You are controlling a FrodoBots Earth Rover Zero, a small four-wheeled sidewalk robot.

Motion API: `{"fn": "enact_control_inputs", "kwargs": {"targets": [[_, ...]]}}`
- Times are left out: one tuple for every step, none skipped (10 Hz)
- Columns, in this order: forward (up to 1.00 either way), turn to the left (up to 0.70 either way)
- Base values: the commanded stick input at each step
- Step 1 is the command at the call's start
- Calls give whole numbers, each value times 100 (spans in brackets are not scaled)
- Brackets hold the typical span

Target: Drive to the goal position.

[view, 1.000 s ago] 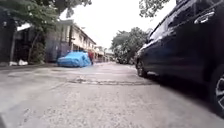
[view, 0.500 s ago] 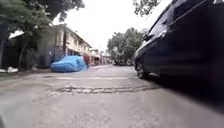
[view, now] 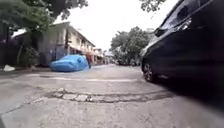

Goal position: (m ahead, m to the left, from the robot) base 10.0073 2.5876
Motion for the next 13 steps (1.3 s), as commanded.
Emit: {"fn": "enact_control_inputs", "kwargs": {"targets": [[100,2],[100,26],[100,27],[100,12],[100,0],[100,0],[100,0],[100,0],[100,0],[100,0],[100,0],[100,0],[100,0]]}}
